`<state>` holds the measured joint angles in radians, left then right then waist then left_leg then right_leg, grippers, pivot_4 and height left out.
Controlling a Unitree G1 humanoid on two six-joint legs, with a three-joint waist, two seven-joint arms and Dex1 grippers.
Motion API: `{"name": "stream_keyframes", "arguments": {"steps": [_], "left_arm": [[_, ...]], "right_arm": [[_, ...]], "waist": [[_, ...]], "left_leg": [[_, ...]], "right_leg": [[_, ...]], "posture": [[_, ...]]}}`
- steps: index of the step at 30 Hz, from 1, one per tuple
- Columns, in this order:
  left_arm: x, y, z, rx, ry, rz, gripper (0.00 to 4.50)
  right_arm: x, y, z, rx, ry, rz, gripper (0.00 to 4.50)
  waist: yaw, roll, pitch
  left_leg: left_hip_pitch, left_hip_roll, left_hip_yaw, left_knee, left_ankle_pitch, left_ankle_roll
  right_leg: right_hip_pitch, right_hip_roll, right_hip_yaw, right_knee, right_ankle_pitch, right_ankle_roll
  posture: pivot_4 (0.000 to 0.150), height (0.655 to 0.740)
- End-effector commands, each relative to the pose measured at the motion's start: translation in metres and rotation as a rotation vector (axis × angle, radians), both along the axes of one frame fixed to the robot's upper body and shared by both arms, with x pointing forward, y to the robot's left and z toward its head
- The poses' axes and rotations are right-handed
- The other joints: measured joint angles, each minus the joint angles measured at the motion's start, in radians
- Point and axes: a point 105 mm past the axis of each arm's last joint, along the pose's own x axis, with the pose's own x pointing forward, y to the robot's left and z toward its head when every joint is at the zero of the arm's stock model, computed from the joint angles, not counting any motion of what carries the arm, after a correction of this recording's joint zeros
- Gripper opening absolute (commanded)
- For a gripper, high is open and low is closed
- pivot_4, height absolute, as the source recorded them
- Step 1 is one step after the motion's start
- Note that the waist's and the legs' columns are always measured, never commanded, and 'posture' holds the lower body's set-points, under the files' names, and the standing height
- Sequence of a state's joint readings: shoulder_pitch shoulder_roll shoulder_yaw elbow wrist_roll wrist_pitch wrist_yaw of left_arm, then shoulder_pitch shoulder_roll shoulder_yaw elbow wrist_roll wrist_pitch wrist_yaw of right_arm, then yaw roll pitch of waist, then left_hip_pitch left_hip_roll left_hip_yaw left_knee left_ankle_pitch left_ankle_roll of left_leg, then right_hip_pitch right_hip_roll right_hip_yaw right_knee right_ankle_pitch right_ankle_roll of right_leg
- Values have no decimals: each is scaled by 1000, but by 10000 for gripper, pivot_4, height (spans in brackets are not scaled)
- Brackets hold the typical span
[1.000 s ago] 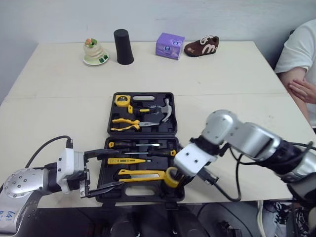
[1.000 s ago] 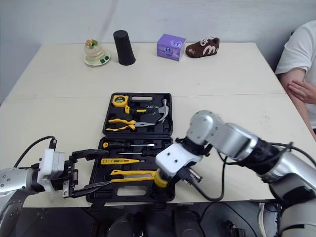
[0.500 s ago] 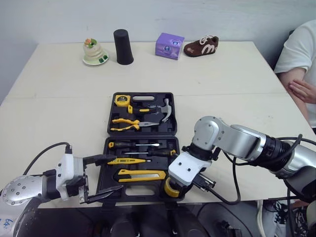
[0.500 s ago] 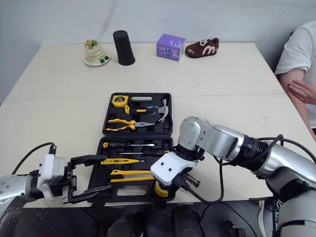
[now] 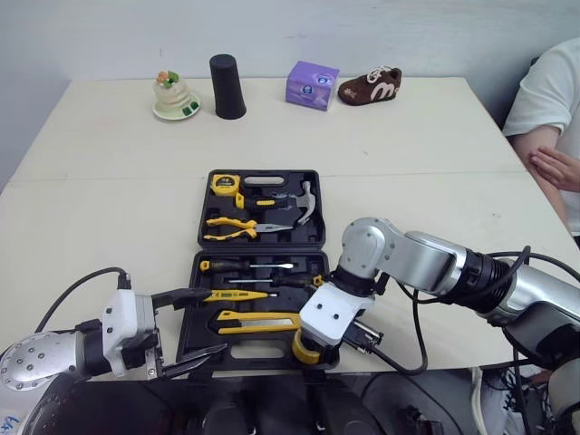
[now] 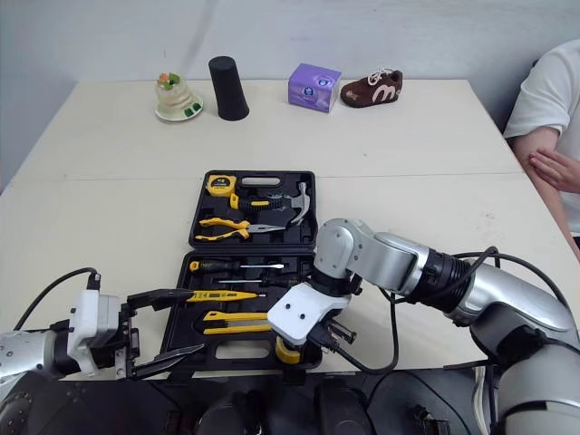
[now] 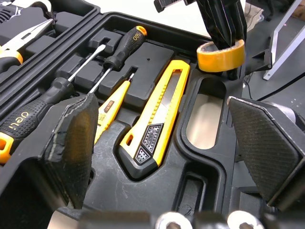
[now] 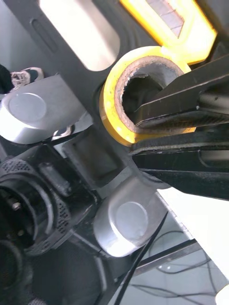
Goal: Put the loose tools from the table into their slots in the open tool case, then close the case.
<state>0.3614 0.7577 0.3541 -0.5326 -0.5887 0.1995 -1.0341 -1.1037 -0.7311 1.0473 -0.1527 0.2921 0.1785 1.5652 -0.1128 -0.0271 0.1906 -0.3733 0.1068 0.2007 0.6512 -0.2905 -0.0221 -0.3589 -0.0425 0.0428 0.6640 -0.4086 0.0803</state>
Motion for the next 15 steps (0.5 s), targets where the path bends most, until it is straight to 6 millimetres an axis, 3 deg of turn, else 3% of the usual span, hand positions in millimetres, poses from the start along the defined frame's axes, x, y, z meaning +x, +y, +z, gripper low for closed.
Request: {"name": "stream_keyframes", "arguments": {"steps": [1,14,15], "left_arm": [[0,0,4,4,-29,3,45000],[4,0,3,7,-32,0,45000],[4,0,3,7,-32,0,45000]], "right_arm": [[6,-10,-1,-68,-23,-2,733],[-4,-17,-7,-102,23,-6,733],[-4,-17,-7,-102,27,-10,4772]], "waist": [[0,0,0],[2,0,0],[2,0,0]], "left_leg": [[0,0,0,0,0,0],[0,-1,0,-1,0,0],[0,-1,0,-1,0,0]], "right_leg": [[0,0,0,0,0,0],[0,-1,0,-1,0,0],[0,-1,0,-1,0,0]], "posture": [[1500,7400],[1500,7400],[1500,7400]]}}
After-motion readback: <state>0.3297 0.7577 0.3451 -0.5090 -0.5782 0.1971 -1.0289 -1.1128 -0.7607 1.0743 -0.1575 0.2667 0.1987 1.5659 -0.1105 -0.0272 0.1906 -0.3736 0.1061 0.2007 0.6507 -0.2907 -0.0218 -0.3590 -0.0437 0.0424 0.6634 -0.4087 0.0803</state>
